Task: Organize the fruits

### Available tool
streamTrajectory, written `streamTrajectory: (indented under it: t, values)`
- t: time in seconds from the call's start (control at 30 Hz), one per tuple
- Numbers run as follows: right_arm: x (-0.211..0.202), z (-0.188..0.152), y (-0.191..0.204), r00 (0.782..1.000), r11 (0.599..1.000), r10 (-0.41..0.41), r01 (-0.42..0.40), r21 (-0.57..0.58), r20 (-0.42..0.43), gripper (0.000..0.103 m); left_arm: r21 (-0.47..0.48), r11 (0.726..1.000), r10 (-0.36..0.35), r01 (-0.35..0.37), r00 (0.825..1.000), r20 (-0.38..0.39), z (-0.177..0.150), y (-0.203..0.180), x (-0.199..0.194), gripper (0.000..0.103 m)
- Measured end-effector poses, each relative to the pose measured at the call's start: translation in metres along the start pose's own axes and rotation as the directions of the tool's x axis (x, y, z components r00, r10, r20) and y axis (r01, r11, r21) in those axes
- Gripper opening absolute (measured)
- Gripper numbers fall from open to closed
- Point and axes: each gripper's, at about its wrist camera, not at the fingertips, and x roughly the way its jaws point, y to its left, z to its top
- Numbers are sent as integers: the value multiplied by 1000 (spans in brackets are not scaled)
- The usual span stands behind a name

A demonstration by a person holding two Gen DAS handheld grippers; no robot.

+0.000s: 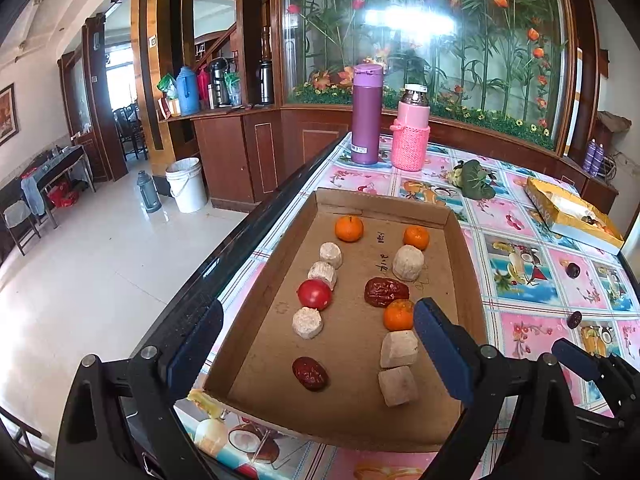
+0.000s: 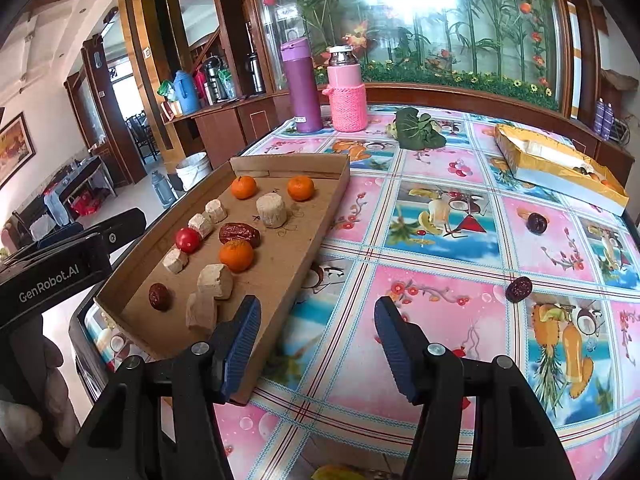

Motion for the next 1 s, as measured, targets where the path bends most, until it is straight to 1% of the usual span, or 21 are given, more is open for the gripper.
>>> streamTrajectory:
  t: [0.33,0.6,0.87,1.0]
  values:
    - [0,-2,-1,1000,1000,-4,4,7,-4,64,10,1000,-9,10,1000,-16,-3,-4,2,96]
    - [-5,-4,-13,1000,999,-12,12,33,6,64,39,999,-15,16,1000,-15,-3,-16,-2,96]
    - [-16,-2,-50,999,993,-44,42,110,21,65,86,996,-30,31,999,-14,1,-37,-8,96]
    - [-29,-2,-80,996,986,-83,77,148,37,65,109,992,-64,66,998,-22,4,-50,-13,96]
